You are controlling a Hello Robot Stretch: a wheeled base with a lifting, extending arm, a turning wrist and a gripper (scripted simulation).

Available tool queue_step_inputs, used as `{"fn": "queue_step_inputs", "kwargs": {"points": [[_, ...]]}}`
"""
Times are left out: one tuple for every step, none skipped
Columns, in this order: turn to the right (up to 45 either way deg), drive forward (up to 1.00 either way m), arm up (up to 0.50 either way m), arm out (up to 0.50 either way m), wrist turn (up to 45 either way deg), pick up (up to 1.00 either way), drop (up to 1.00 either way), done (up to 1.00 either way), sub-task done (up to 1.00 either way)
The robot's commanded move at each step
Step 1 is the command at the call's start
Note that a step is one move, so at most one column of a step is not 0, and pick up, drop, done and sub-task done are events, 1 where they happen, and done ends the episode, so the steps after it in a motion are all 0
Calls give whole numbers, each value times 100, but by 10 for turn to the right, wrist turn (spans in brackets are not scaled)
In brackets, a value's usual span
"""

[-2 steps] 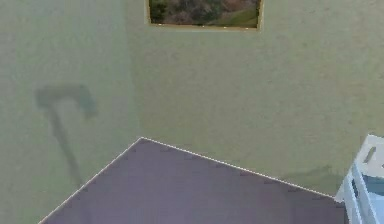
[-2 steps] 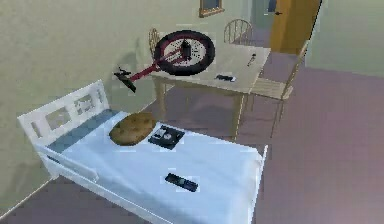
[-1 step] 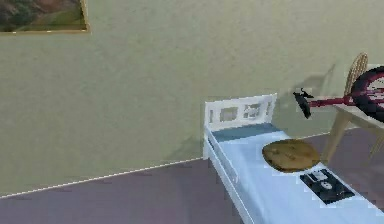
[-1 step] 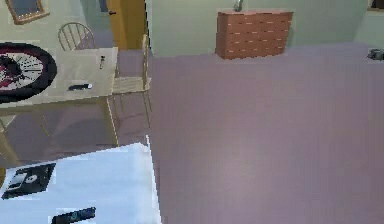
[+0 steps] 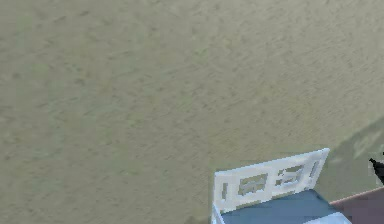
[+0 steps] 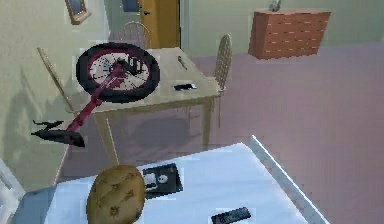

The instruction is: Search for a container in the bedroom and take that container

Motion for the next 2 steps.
{"fn": "queue_step_inputs", "kwargs": {"points": [[0,15,0,0,0,0,0,0,0],[0,0,48,0,0,0,0,0,0]]}}
